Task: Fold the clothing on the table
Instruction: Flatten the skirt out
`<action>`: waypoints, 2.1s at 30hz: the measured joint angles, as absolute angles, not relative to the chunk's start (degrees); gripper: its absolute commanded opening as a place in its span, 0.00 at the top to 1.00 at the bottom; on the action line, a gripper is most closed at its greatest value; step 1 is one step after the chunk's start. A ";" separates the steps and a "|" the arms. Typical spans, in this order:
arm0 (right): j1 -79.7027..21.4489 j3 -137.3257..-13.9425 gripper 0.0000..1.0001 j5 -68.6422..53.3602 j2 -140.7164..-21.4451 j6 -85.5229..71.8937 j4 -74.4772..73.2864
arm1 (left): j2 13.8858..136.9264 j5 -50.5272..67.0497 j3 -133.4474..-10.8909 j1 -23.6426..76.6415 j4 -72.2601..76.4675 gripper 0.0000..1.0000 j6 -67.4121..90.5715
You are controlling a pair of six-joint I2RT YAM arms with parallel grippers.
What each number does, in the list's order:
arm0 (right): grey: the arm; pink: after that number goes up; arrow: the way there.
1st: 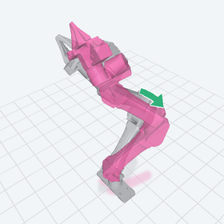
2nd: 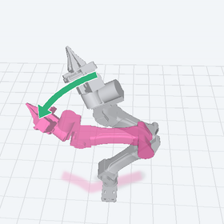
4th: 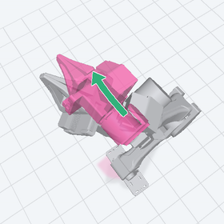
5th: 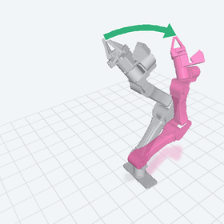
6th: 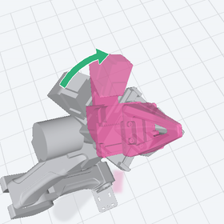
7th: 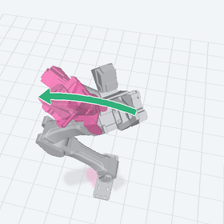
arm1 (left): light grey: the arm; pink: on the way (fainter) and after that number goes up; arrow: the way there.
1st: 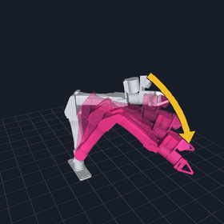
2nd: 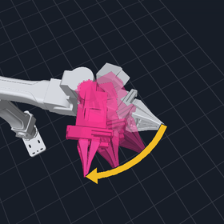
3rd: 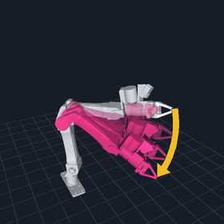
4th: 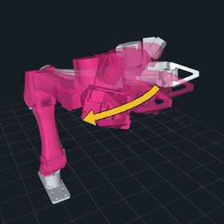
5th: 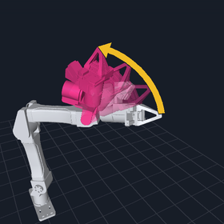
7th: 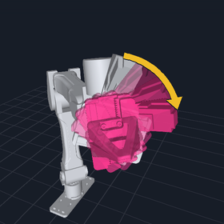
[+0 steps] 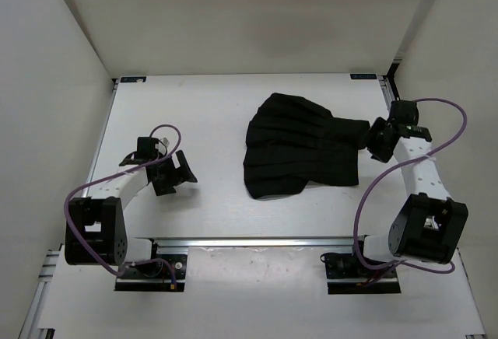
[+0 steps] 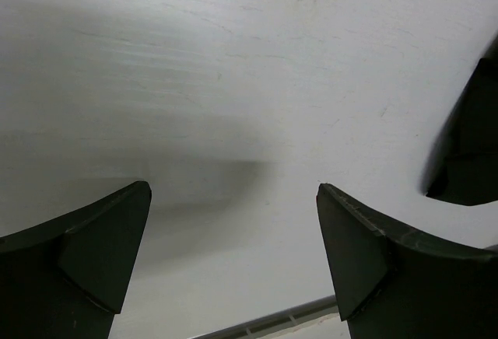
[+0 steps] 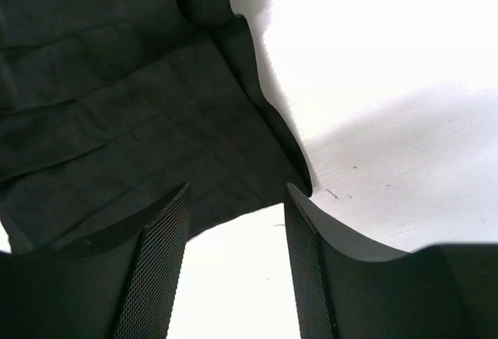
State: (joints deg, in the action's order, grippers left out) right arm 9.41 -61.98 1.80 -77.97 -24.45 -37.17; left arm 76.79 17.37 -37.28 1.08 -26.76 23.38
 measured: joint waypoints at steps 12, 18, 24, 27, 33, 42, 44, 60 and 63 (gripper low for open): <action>9.54 -54.17 0.52 -3.84 -90.35 -24.05 -34.94 | 77.87 19.31 -37.85 0.58 -26.09 0.02 23.90; 9.30 -54.22 0.50 -1.61 -90.56 -24.91 -35.70 | 77.91 19.62 -37.85 0.49 -26.09 0.01 24.05; 8.67 -54.37 0.49 3.18 -90.56 -26.22 -37.32 | 78.56 19.77 -37.85 0.49 -25.96 0.01 24.23; 8.60 -55.22 0.49 4.64 -90.56 -26.37 -38.35 | 78.56 19.79 -37.87 0.45 -25.82 0.02 24.25; 8.51 -55.46 0.52 4.38 -91.98 -26.59 -38.41 | 78.56 19.79 -37.87 0.45 -25.65 0.01 24.27; 7.38 -55.18 1.00 -0.19 -95.29 -28.51 -35.51 | 78.56 19.94 -37.87 0.45 -25.65 0.02 24.29; 7.03 -54.98 1.00 -2.11 -94.56 -28.36 -33.95 | 78.54 19.94 -37.87 0.45 -25.65 0.02 24.32; -23.59 -89.62 0.98 -23.73 -89.17 -15.40 -25.80 | 78.54 20.60 -37.87 0.45 -24.77 0.01 24.93; -29.87 -90.43 0.58 -29.12 -94.72 -11.49 -29.67 | 78.54 20.60 -37.87 0.45 -24.80 0.01 24.91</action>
